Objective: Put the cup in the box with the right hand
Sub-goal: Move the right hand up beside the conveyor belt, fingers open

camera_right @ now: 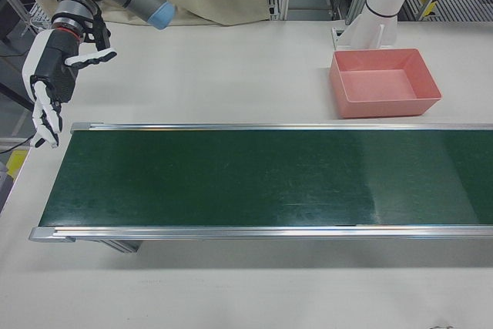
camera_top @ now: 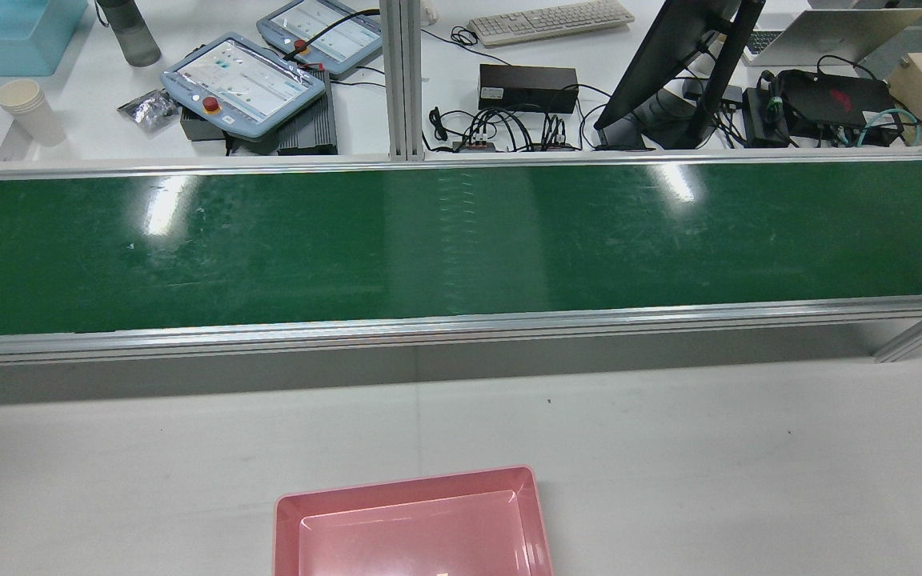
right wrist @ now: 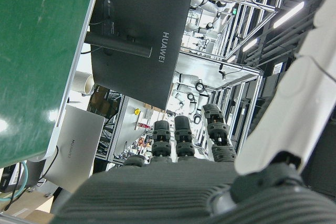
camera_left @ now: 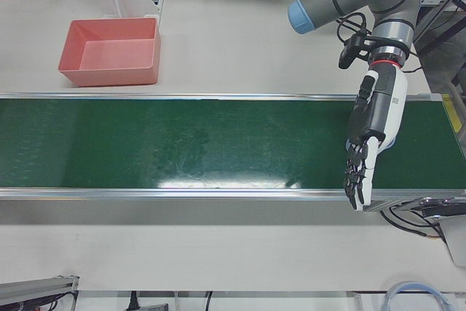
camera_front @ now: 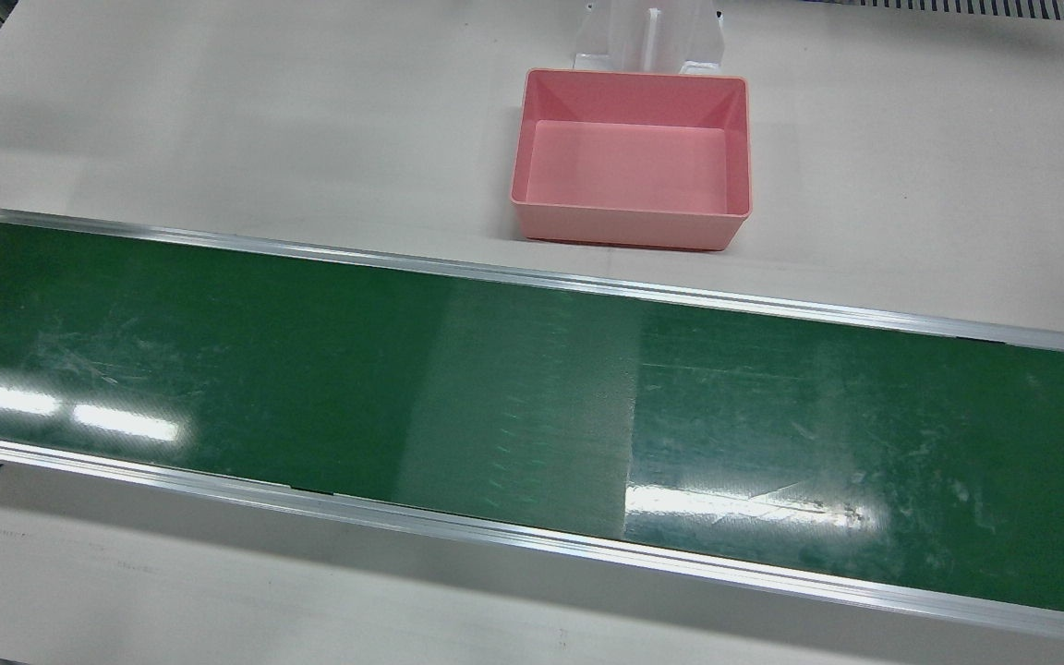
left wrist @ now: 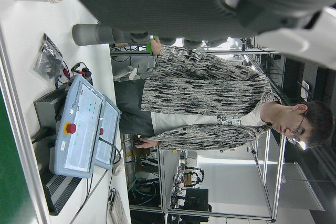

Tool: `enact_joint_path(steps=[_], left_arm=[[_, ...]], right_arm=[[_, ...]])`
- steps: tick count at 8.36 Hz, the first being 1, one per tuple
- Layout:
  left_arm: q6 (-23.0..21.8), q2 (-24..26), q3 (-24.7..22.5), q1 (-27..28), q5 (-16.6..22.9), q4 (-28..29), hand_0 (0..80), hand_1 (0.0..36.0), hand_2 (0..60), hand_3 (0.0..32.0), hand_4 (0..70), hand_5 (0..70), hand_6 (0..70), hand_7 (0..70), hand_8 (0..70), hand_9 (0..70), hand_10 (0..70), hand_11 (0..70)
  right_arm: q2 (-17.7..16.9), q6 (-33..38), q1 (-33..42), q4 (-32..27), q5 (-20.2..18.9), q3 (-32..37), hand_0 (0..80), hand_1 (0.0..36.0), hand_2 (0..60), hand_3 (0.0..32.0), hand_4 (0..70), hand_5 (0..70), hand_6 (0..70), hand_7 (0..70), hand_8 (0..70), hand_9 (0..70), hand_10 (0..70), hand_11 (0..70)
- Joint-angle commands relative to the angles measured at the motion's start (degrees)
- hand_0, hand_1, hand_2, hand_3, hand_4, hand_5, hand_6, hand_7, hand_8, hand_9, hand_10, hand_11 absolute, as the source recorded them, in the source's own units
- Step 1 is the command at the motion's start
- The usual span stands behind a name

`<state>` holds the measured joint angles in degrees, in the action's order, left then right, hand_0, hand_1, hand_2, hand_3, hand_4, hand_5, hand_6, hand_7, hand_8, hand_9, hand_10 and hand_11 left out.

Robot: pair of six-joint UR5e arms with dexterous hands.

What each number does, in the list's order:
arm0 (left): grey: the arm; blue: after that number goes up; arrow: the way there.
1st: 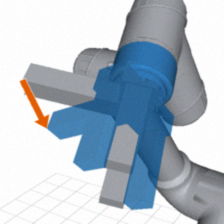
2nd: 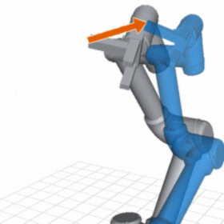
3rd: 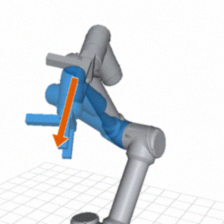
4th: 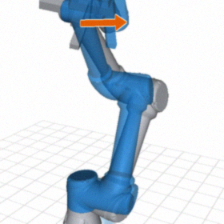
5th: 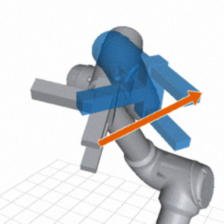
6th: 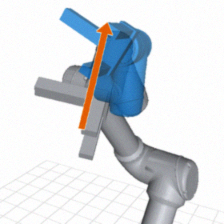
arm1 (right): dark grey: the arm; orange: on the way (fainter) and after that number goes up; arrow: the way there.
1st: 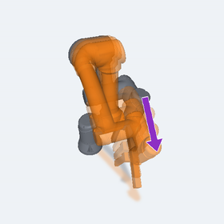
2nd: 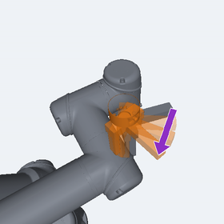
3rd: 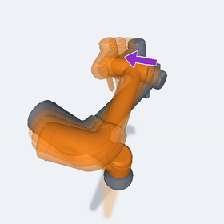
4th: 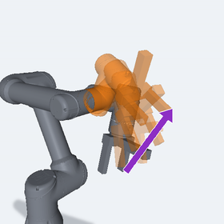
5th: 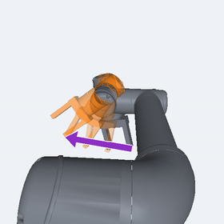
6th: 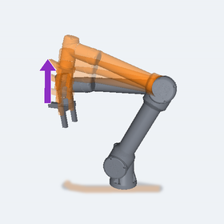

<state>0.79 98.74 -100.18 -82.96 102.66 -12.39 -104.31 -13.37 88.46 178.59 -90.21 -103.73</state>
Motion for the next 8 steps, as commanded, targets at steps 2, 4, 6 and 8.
enact_joint_path(steps=[2,4,6,8], left_arm=[[0.00,0.05,0.07,0.00,0.00,0.00,0.0,0.0,0.0,0.0,0.0,0.0,0.0,0.0,0.0,0.0,0.0,0.0],[0.00,-0.03,0.07,0.00,0.00,0.00,0.0,0.0,0.0,0.0,0.0,0.0,0.0,0.0,0.0,0.0,0.0,0.0],[0.00,0.05,0.07,0.08,0.00,0.00,0.0,0.0,0.0,0.0,0.0,0.0,0.0,0.0,0.0,0.0,0.0,0.0],[0.00,0.05,-0.02,0.00,0.00,0.00,0.0,0.0,0.0,0.0,0.0,0.0,0.0,0.0,0.0,0.0,0.0,0.0]], right_arm=[[6.98,-5.78,-3.45,4.37,1.70,0.45,45.9,9.4,0.0,0.0,0.0,4.3,7.2,27.5,9.4,17.6,0.0,0.3],[11.91,-5.52,-12.47,10.87,10.19,-2.60,46.3,9.8,0.0,0.0,0.0,4.6,7.4,27.7,9.5,17.6,0.5,2.1],[16.39,-5.52,-22.32,17.10,19.24,-5.16,46.9,10.8,0.0,0.0,0.0,4.6,7.3,27.7,9.0,16.8,0.0,0.0],[21.14,-5.61,-30.76,22.47,27.59,-6.65,47.4,11.5,0.0,0.0,0.0,4.5,7.2,28.0,8.5,16.3,0.0,0.0]])
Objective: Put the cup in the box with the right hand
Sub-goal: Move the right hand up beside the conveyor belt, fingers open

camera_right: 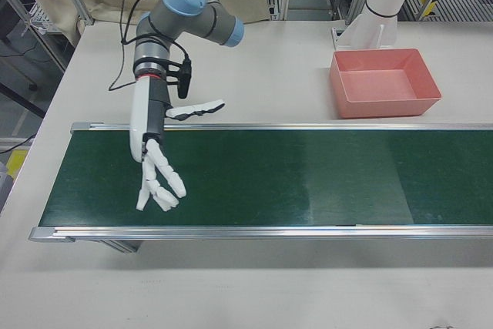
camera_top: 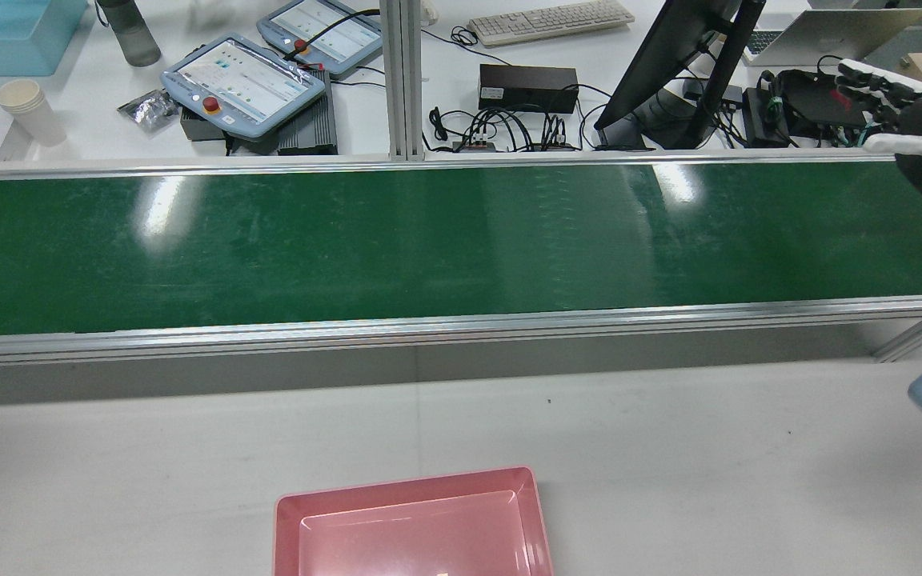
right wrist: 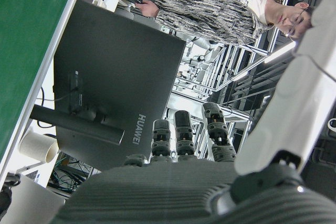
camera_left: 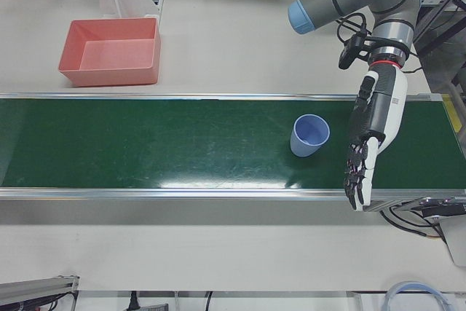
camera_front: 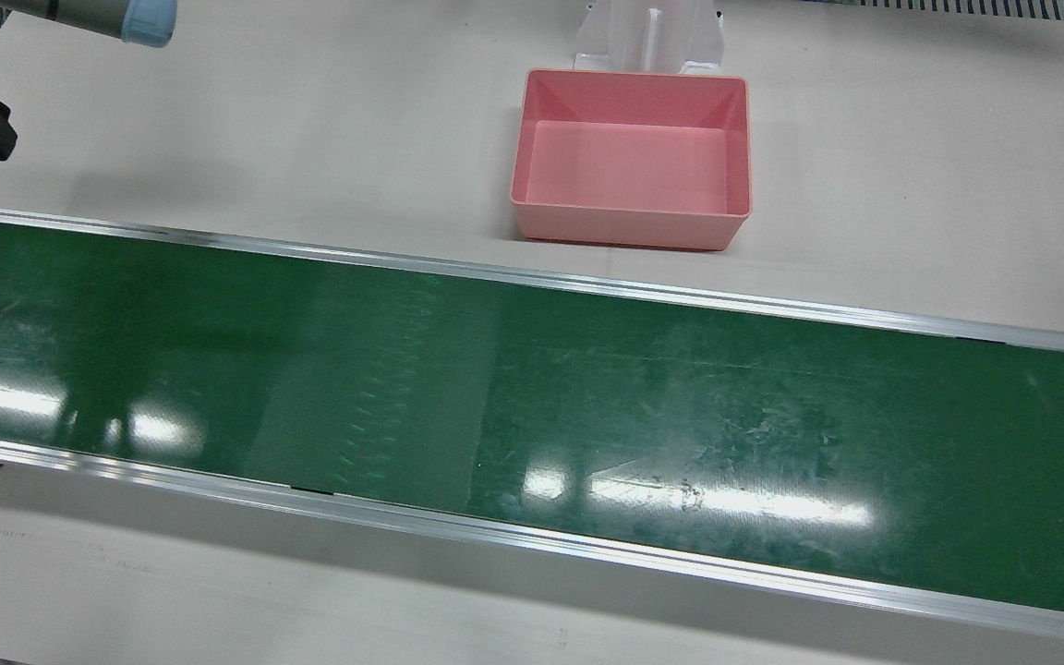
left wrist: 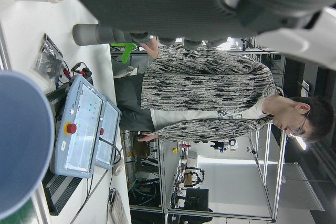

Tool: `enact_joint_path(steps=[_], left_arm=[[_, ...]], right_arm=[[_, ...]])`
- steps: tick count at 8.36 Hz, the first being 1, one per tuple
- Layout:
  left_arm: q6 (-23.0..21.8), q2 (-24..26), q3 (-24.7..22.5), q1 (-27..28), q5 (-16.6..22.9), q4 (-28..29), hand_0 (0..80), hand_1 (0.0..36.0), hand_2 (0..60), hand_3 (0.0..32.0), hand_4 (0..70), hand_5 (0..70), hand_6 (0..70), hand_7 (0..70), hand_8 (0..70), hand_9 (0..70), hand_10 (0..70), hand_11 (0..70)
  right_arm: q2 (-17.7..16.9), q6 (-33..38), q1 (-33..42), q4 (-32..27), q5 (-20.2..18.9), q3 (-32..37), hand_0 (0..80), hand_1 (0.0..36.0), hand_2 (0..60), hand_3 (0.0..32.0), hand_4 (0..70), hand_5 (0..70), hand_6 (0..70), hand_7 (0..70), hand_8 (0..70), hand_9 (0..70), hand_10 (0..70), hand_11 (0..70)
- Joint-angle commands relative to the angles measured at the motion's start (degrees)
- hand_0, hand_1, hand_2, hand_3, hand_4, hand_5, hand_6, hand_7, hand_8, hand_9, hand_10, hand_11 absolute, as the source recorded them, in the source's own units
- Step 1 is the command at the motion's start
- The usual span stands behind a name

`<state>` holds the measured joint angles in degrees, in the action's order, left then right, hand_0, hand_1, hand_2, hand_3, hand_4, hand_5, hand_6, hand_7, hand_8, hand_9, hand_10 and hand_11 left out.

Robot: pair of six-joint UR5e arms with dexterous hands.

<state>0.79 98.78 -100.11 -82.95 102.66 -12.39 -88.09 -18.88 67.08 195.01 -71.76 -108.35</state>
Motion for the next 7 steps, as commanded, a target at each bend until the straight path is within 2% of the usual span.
enact_joint_path(steps=[1,2,3,5,7], left_arm=[[0.00,0.01,0.01,-0.02,0.00,0.00,0.0,0.0,0.0,0.0,0.0,0.0,0.0,0.0,0.0,0.0,0.0,0.0],[0.00,0.01,-0.08,-0.02,0.00,-0.09,0.0,0.0,0.0,0.0,0.0,0.0,0.0,0.0,0.0,0.0,0.0,0.0],[0.00,0.01,-0.08,-0.02,0.00,-0.09,0.0,0.0,0.0,0.0,0.0,0.0,0.0,0.0,0.0,0.0,0.0,0.0],[0.00,0.10,0.01,-0.02,0.00,0.00,0.0,0.0,0.0,0.0,0.0,0.0,0.0,0.0,0.0,0.0,0.0,0.0],[0.00,0.10,0.09,0.06,0.00,0.00,0.0,0.0,0.0,0.0,0.0,0.0,0.0,0.0,0.0,0.0,0.0,0.0]], right_arm=[[6.77,-0.27,-14.21,9.48,14.49,-3.69,47.9,12.1,0.0,0.0,0.0,4.6,7.2,27.9,8.5,16.2,0.0,0.0],[10.61,-0.36,-18.60,13.17,19.76,-3.97,49.3,13.9,0.0,0.0,0.0,5.1,7.1,27.0,8.0,15.5,0.0,0.0],[12.92,-0.89,-21.43,14.94,23.38,-3.97,51.4,15.7,0.0,0.0,0.0,5.5,7.4,28.4,7.9,15.8,0.0,0.0],[15.21,-4.39,-22.51,14.88,24.74,-3.53,52.3,16.4,0.0,0.0,2.0,5.4,7.7,30.4,7.3,15.2,0.0,0.0],[17.06,-5.20,-23.13,14.44,25.61,0.31,52.9,17.2,0.0,0.0,5.4,5.4,8.1,32.7,7.3,15.7,0.0,0.0]])
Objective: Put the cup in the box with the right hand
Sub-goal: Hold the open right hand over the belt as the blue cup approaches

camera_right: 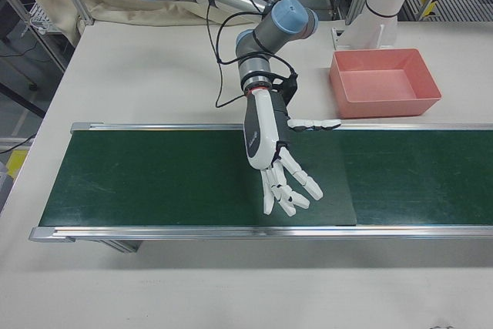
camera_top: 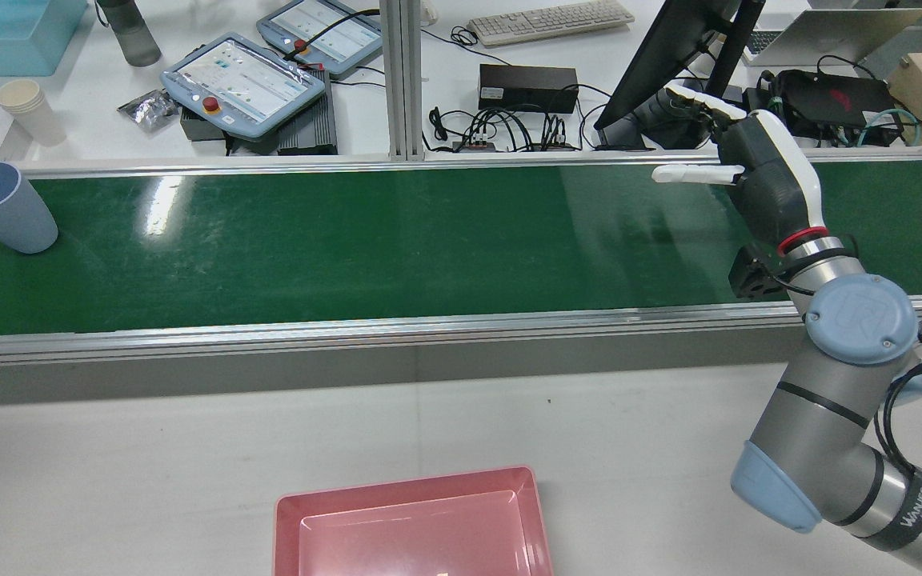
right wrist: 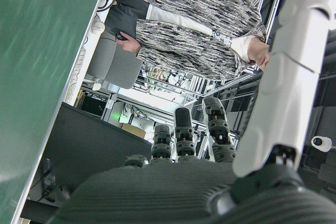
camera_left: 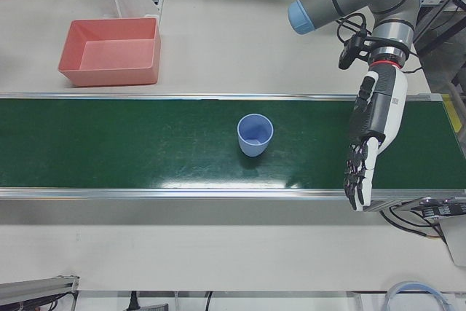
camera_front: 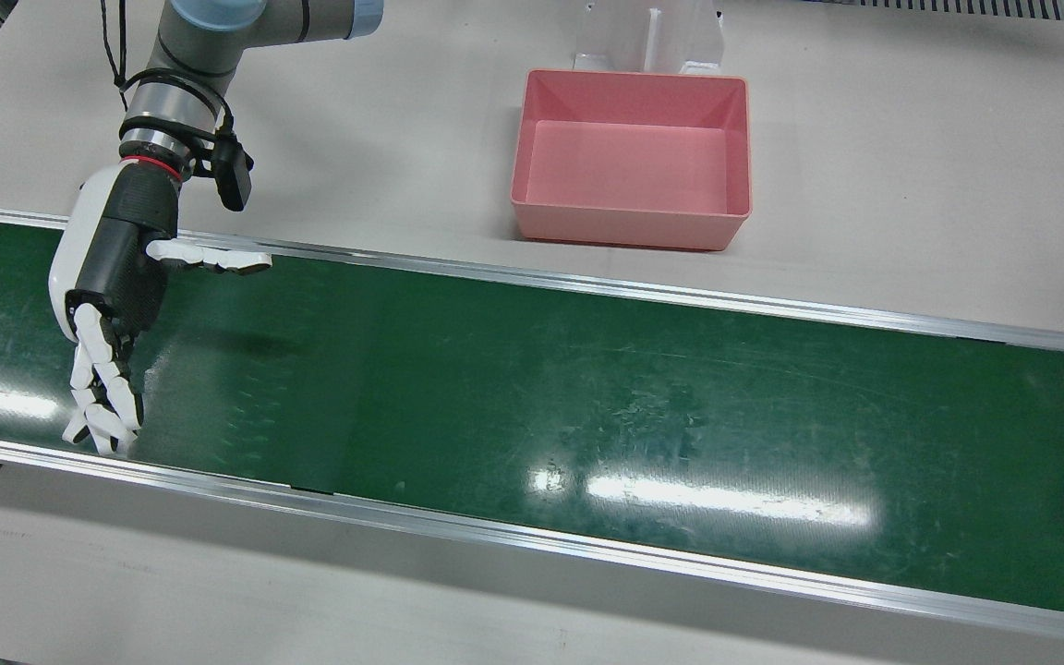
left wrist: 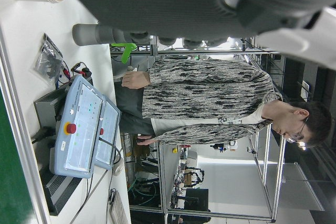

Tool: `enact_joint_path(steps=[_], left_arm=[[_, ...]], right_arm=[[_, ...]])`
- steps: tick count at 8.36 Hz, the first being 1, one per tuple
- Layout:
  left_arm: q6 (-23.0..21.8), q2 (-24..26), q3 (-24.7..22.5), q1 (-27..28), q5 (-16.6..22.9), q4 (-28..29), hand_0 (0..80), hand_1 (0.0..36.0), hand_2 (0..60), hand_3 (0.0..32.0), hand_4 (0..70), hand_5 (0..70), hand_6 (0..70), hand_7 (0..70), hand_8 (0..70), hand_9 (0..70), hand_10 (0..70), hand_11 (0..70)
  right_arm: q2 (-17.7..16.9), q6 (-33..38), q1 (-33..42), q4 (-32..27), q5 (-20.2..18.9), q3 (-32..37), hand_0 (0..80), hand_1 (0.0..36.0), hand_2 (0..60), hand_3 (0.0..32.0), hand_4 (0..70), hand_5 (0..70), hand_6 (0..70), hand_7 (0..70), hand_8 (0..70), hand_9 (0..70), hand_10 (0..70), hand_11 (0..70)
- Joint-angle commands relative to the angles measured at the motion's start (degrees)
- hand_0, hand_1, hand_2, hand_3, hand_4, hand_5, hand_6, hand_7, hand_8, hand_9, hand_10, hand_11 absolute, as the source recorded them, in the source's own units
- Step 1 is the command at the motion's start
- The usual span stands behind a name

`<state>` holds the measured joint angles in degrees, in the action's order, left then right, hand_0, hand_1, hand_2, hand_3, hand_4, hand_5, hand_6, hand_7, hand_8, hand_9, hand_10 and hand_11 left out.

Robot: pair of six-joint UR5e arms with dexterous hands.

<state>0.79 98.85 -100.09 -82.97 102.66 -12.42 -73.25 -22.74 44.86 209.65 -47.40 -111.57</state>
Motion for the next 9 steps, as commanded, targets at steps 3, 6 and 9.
enact_joint_path(steps=[3,6,9], left_arm=[[0.00,0.03,0.07,0.09,0.00,0.03,0.0,0.0,0.0,0.0,0.0,0.0,0.0,0.0,0.0,0.0,0.0,0.0],[0.00,0.03,0.07,0.09,0.00,0.03,0.0,0.0,0.0,0.0,0.0,0.0,0.0,0.0,0.0,0.0,0.0,0.0],[0.00,0.03,0.07,0.09,0.00,0.03,0.0,0.0,0.0,0.0,0.0,0.0,0.0,0.0,0.0,0.0,0.0,0.0]], right_arm=[[3.46,-1.17,-2.32,-0.56,1.35,5.31,50.3,14.3,0.0,0.0,0.6,5.1,7.4,28.6,6.6,13.9,0.0,0.0],[2.76,-1.08,-5.04,-0.56,1.35,5.31,50.2,14.0,0.0,0.0,0.0,5.2,7.2,27.5,7.0,13.6,0.0,0.0],[2.41,-0.99,-5.14,-0.47,1.35,5.31,48.8,12.5,0.0,0.0,0.0,5.1,6.5,23.8,6.8,12.9,0.0,0.0]])
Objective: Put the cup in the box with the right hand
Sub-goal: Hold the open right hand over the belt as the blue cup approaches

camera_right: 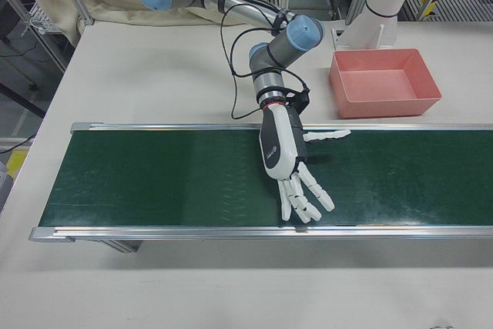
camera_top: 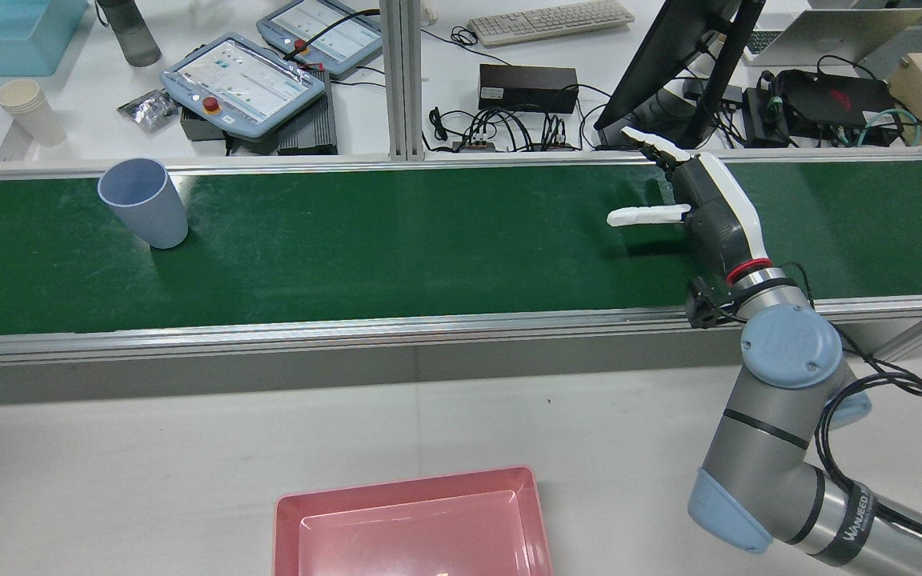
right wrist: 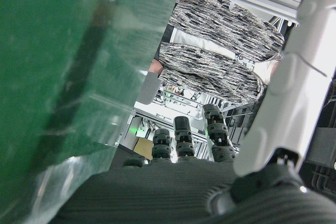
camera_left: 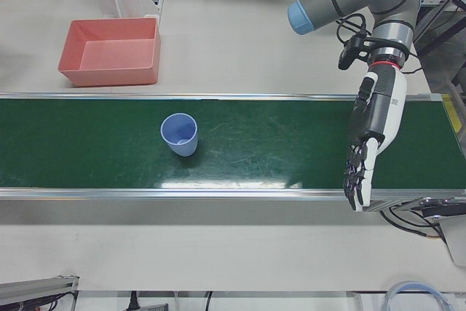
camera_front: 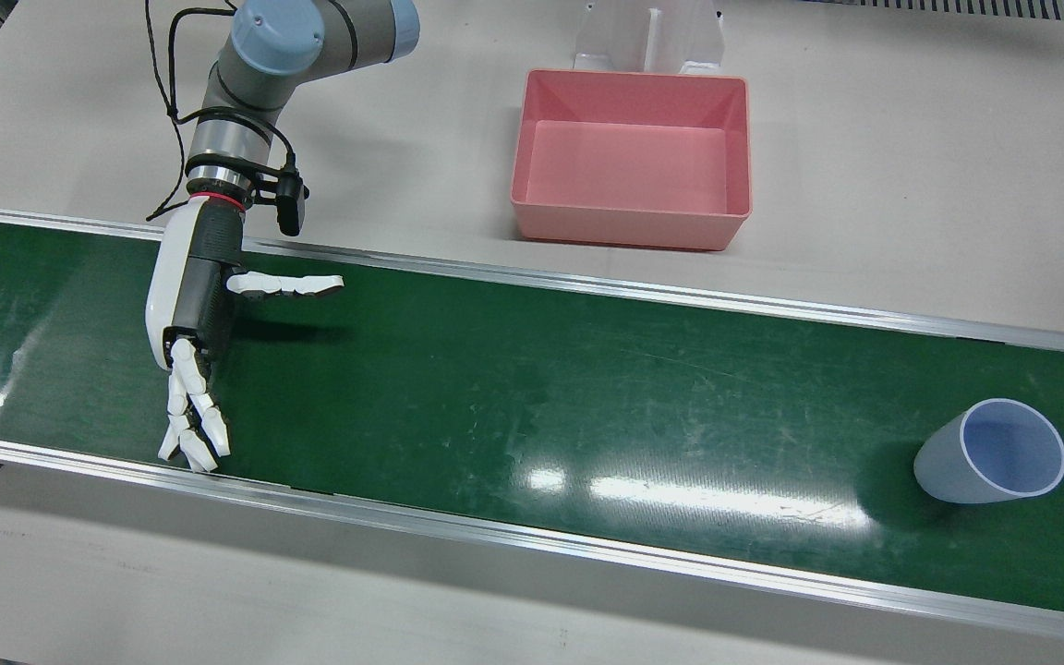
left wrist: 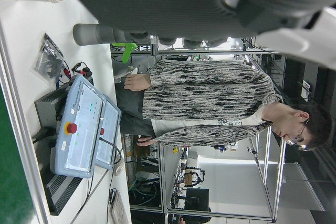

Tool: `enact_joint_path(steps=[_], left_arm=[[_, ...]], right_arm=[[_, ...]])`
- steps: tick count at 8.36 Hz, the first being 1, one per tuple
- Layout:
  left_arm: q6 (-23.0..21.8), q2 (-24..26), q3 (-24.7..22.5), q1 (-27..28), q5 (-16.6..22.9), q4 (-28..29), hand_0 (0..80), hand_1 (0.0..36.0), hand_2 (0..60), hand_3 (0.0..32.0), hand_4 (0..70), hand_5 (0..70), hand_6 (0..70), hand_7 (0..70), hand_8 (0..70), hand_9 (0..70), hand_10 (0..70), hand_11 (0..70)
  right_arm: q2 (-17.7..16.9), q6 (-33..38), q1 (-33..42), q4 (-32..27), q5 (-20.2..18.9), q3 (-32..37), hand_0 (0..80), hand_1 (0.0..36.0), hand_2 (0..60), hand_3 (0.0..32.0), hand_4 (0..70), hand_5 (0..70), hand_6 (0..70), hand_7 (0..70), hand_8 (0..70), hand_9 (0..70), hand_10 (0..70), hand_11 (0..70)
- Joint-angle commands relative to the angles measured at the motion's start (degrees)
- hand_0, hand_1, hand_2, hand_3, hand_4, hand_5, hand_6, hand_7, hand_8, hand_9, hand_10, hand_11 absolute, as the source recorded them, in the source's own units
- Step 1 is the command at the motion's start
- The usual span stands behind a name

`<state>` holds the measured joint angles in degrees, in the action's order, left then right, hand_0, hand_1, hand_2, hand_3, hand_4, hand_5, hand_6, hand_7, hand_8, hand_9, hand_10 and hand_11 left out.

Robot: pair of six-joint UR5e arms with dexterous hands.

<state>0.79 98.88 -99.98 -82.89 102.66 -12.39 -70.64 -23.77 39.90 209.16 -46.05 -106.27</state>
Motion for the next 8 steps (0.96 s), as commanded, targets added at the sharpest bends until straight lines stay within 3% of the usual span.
enact_joint_path(steps=[1,5,8], left_arm=[[0.00,0.00,-0.04,0.01,0.00,0.00,0.0,0.0,0.0,0.0,0.0,0.0,0.0,0.0,0.0,0.0,0.0,0.0],[0.00,0.00,0.05,-0.08,0.00,0.00,0.0,0.0,0.0,0.0,0.0,0.0,0.0,0.0,0.0,0.0,0.0,0.0],[0.00,0.00,-0.04,0.00,0.00,0.00,0.0,0.0,0.0,0.0,0.0,0.0,0.0,0.0,0.0,0.0,0.0,0.0]], right_arm=[[-0.20,-0.13,-0.09,0.02,-0.01,0.10,48.9,12.9,0.0,0.0,0.0,5.1,6.6,23.9,6.8,12.9,0.0,0.0],[0.16,-0.22,-0.26,-0.33,1.66,0.10,48.7,12.7,0.0,0.0,0.0,4.8,6.9,25.7,7.0,13.9,0.0,0.2],[-1.86,-0.13,-0.18,-5.24,1.84,0.36,48.0,12.4,0.0,0.0,0.0,5.1,6.4,22.2,6.7,13.3,0.3,2.2]])
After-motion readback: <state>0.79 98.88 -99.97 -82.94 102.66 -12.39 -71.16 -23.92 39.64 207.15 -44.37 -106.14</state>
